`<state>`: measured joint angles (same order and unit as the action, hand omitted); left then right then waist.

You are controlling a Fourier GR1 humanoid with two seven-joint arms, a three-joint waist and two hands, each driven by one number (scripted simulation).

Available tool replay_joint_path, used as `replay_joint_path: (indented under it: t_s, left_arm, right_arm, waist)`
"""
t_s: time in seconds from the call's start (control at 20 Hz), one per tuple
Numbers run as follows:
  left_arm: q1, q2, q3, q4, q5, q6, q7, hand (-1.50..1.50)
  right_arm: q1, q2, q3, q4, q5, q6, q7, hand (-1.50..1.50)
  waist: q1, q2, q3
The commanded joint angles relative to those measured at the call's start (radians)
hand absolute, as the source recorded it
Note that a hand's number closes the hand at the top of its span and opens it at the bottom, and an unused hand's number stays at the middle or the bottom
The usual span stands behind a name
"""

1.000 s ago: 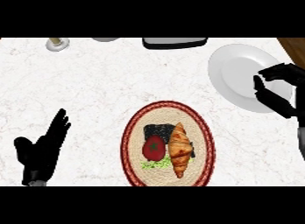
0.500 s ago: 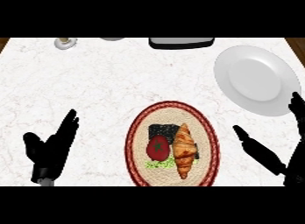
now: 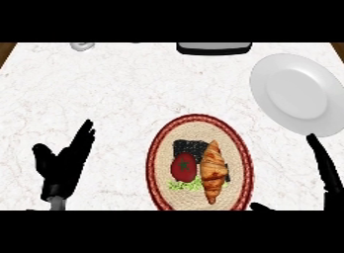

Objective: Pick the tomato from the placemat and place it in the plate

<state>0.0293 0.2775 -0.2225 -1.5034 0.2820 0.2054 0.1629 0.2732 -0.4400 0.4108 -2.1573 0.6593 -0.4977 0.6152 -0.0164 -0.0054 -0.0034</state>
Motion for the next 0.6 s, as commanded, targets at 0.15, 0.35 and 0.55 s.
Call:
replay_joint_path:
  t_s: [0.15,0.35,0.55]
  left_arm:
    - [-0.049,-0.028,-0.019,0.074,-0.022,0.002,0.032,0.00]
    - [-0.057,-0.057,-0.034,0.076,-0.036,0.013,0.040,0.00]
    - [-0.023,-0.050,-0.024,0.105,-0.051,-0.007,-0.009,0.00]
  right_arm:
    - [-0.122,0.075,0.158,-0.075,0.252,0.284,0.427,-1.50]
    - [-0.258,0.218,0.268,-0.005,0.347,0.402,0.577,-1.50]
    - [-0.365,0.367,0.290,0.101,0.437,0.470,0.651,-1.50]
  waist:
    - [0.023,0.009,-0.002]
    - [0.024,0.007,0.001]
    - [0.023,0.007,0.001]
